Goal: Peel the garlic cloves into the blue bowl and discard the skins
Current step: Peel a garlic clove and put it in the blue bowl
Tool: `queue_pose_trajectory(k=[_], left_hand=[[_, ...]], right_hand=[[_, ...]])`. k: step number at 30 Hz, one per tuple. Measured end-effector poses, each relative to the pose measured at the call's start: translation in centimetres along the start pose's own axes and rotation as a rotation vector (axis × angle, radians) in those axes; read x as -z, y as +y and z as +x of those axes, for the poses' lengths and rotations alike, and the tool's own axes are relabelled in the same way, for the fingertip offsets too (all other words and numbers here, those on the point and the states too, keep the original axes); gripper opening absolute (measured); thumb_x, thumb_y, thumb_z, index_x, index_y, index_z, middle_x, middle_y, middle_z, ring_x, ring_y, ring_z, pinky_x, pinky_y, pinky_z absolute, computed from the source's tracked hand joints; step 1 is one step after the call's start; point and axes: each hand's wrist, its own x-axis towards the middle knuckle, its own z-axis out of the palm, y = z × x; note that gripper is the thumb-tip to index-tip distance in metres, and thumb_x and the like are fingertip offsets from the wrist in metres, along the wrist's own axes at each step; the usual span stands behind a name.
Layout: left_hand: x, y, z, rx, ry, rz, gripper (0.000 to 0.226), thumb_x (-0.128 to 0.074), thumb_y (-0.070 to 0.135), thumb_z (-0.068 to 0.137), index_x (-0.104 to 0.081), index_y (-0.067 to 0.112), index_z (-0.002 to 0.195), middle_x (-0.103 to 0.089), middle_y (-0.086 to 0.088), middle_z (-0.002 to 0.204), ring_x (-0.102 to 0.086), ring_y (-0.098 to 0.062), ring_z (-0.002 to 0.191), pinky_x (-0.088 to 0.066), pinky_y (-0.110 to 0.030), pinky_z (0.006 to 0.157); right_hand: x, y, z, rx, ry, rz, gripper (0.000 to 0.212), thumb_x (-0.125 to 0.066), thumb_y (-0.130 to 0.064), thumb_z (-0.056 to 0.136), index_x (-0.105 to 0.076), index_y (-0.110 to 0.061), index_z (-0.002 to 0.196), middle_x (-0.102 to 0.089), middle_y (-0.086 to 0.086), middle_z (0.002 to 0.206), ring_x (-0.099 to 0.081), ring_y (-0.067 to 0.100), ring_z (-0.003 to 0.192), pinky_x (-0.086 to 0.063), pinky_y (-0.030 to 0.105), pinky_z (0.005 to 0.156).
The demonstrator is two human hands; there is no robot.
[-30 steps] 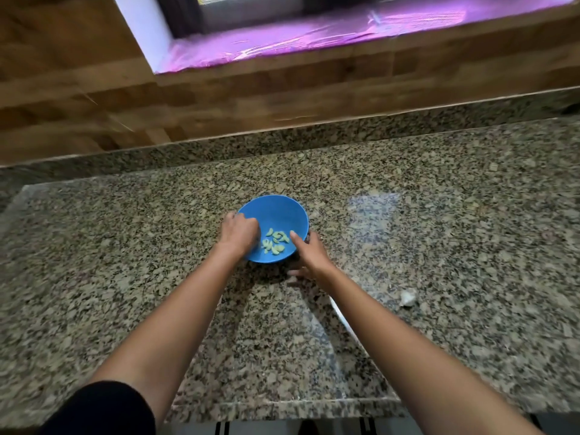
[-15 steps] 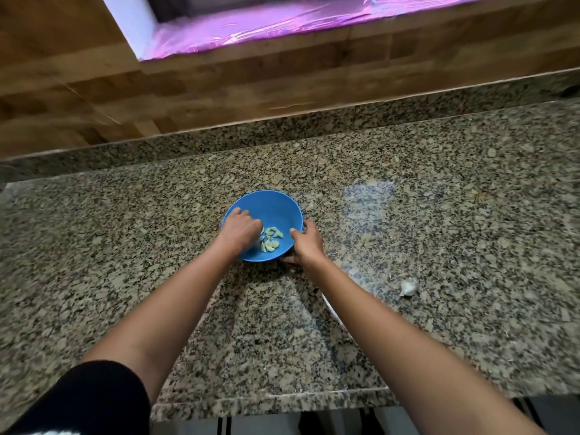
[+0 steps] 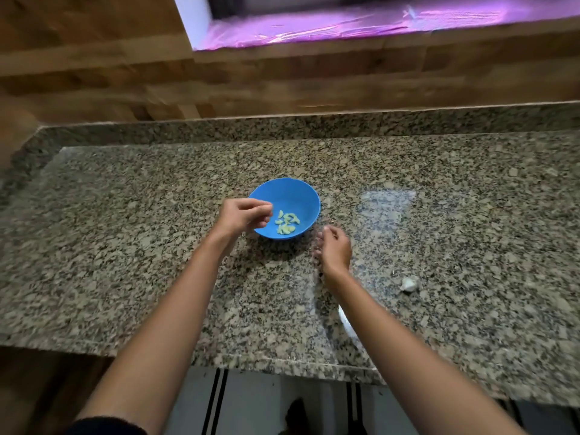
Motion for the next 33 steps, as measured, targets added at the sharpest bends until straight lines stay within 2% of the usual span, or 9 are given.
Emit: queue_pose_trajectory(k=[2, 4, 10, 16, 19, 22, 25, 31, 33], left_hand=[[1.2, -1.4, -2.6, 0.066, 0.059, -0.244, 0.01, -0.067, 0.003, 0.081, -0.067, 0.002, 0.091, -0.07, -0.003, 0.067, -0.064, -0.008, 0.056, -0.053, -0.015, 0.057], [3.2, -3.9, -5.2, 0.132, 0.176, -0.427, 0.02, -0.069, 0.007, 0.074, -0.067, 0.002, 0.093, -0.071, -0.004, 0.07, -0.065, -0.009, 0.058, -0.054, -0.015, 0.056], [11.9, -13.3, -15.1, 0.135, 0.933, -0.824, 0.007, -0.059, -0.004, 0.088, -0.061, 0.0, 0.093, -0.069, 0.001, 0.059, -0.064, -0.005, 0.054, -0.053, -0.014, 0.055], [21.4, -21.8, -28.3, 0.232, 1.491, -0.954, 0.028, -0.054, -0.004, 0.091, -0.055, -0.013, 0.117, -0.063, -0.017, 0.087, -0.06, -0.017, 0.069, -0.053, -0.015, 0.055], [26.0, -25.5, -34.5, 0.268, 1.551, -1.014, 0.032, -0.044, 0.001, 0.097, -0.048, -0.012, 0.126, -0.062, -0.017, 0.1, -0.059, -0.014, 0.074, -0.053, -0.015, 0.058], [30.2, -28.8, -38.5, 0.29, 1.514, -1.117, 0.037, -0.044, 0.002, 0.097, -0.043, -0.006, 0.133, -0.06, -0.006, 0.099, -0.058, -0.009, 0.078, -0.053, -0.014, 0.065], [34.8, -31.9, -39.2, 0.335, 1.54, -1.115, 0.032, -0.049, -0.004, 0.094, -0.048, -0.015, 0.124, -0.06, -0.026, 0.112, -0.06, -0.018, 0.076, -0.055, -0.023, 0.069], [41.9, -36.8, -37.3, 0.44, 1.544, -1.147, 0.01, -0.062, 0.0, 0.088, -0.063, -0.003, 0.097, -0.062, -0.022, 0.113, -0.06, -0.016, 0.073, -0.052, -0.027, 0.069], [43.7, -38.5, -36.9, 0.459, 1.559, -1.168, 0.003, -0.063, -0.001, 0.087, -0.062, 0.001, 0.086, -0.063, -0.022, 0.111, -0.061, -0.017, 0.072, -0.051, -0.024, 0.063]], right_hand=[[0.3, 1.0, -1.6, 0.016, 0.05, 0.079, 0.019, -0.044, -0.018, 0.098, -0.057, -0.008, 0.106, -0.06, -0.001, 0.079, -0.049, 0.011, 0.059, -0.04, 0.025, 0.052], [-0.7, 2.5, -3.7, 0.011, -0.035, 0.073, 0.015, -0.045, -0.015, 0.097, -0.059, -0.01, 0.098, -0.061, 0.0, 0.077, -0.05, 0.012, 0.057, -0.041, 0.025, 0.05], [-8.5, 7.9, -12.7, -0.083, -0.612, -0.101, 0.018, -0.046, -0.008, 0.096, -0.058, -0.008, 0.084, -0.059, 0.004, 0.069, -0.052, 0.014, 0.058, -0.044, 0.028, 0.056], [-16.9, 14.4, -23.6, 0.066, -1.016, -0.545, 0.018, -0.051, -0.013, 0.091, -0.062, -0.02, 0.078, -0.067, 0.005, 0.077, -0.062, 0.024, 0.073, -0.052, 0.041, 0.072], [-21.1, 17.9, -30.5, 0.075, -1.242, -0.642, 0.024, -0.048, -0.011, 0.094, -0.06, -0.024, 0.078, -0.063, -0.002, 0.078, -0.061, 0.022, 0.076, -0.052, 0.042, 0.076], [-26.1, 21.0, -36.7, -0.104, -1.317, -0.695, 0.015, -0.044, -0.006, 0.096, -0.058, -0.008, 0.088, -0.062, 0.009, 0.076, -0.06, 0.011, 0.058, -0.051, 0.023, 0.059], [-31.2, 24.6, -40.0, -0.351, -1.186, -0.69, 0.012, -0.042, -0.004, 0.096, -0.054, -0.001, 0.097, -0.061, 0.011, 0.079, -0.056, 0.014, 0.053, -0.046, 0.023, 0.052], [-38.2, 30.4, -39.7, -0.531, -0.988, -0.687, 0.024, -0.038, -0.004, 0.097, -0.053, 0.007, 0.113, -0.061, 0.022, 0.102, -0.058, 0.034, 0.085, -0.046, 0.037, 0.077], [-40.2, 32.2, -39.3, -0.513, -0.941, -0.734, 0.028, -0.043, -0.004, 0.096, -0.052, 0.009, 0.119, -0.064, 0.02, 0.098, -0.06, 0.032, 0.084, -0.047, 0.032, 0.071]])
